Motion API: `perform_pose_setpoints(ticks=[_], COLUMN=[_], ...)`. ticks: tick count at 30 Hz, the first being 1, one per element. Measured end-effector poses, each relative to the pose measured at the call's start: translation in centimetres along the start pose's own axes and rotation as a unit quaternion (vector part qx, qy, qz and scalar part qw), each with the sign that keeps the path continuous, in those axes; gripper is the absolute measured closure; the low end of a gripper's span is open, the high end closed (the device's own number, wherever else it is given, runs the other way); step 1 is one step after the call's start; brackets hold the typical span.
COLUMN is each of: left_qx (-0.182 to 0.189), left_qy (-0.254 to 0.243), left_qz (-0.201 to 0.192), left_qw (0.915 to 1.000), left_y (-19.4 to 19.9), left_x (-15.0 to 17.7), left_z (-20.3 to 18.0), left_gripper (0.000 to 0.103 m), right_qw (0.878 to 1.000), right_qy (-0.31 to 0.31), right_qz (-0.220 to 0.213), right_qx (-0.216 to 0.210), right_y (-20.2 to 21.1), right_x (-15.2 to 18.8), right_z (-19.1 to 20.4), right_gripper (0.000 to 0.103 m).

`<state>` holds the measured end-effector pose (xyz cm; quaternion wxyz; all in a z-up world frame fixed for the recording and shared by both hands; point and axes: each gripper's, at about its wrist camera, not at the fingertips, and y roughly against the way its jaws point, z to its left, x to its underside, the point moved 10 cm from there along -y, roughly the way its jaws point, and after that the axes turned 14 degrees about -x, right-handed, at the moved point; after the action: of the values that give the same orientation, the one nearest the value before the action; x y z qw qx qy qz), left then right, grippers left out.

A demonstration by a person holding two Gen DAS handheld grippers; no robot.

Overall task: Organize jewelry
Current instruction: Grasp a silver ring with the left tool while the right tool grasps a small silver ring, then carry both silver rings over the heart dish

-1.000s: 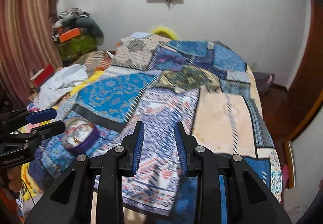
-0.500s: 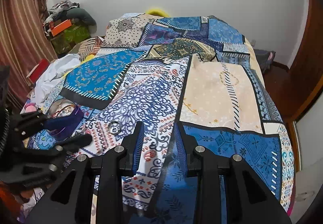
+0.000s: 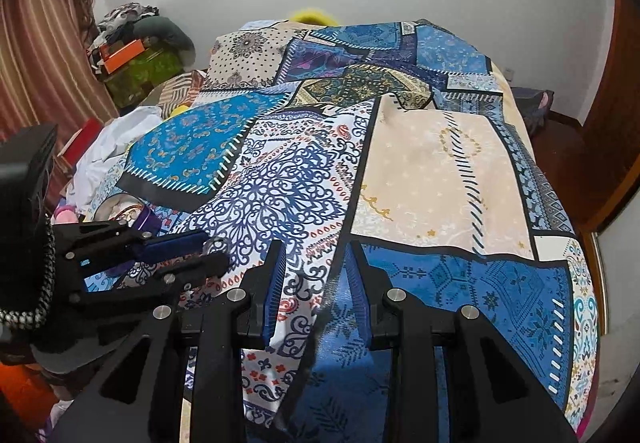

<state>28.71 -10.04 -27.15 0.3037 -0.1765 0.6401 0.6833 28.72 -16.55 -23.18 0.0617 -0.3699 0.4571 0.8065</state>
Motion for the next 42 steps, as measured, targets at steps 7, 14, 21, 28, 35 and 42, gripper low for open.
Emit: perform_pose_setpoints(ticks=[7, 14, 21, 28, 35, 42], left_qx=[0.000, -0.023, -0.018, -0.001, -0.004, -0.018], left_qy=[0.023, 0.049, 0.070, 0.093, 0.096, 0.106], left_qz=[-0.017, -0.025, -0.028, -0.020, -0.026, -0.044], left_qw=[0.9996, 0.9982, 0.9970, 0.9954, 0.9951, 0.9933], left_y=[2.0, 3.7, 4.3, 3.9, 5.1, 7.4], left_x=[0.0, 0.7, 1.4, 1.6, 2.1, 2.2], left_z=[1.5, 5.2, 6.5, 6.7, 7.0, 9.0], left_gripper=[0.083, 0.083, 0.083, 0.083, 0.083, 0.083], right_qw=[1.000, 0.997, 0.995, 0.993, 0.993, 0.996], right_qy=[0.014, 0.038, 0.049, 0.078, 0.085, 0.061], right_qz=[0.013, 0.056, 0.078, 0.080, 0.080, 0.059], right_qx=[-0.020, -0.039, -0.049, -0.023, -0.013, -0.020], right_y=[-0.9, -3.5, -5.6, -6.5, -6.4, -4.4], right_x=[0.1, 1.2, 1.4, 1.9, 1.8, 1.0], right_z=[1.6, 3.7, 5.5, 5.6, 5.8, 6.5], right_gripper=[0.075, 0.075, 0.075, 0.087, 0.094, 0.094])
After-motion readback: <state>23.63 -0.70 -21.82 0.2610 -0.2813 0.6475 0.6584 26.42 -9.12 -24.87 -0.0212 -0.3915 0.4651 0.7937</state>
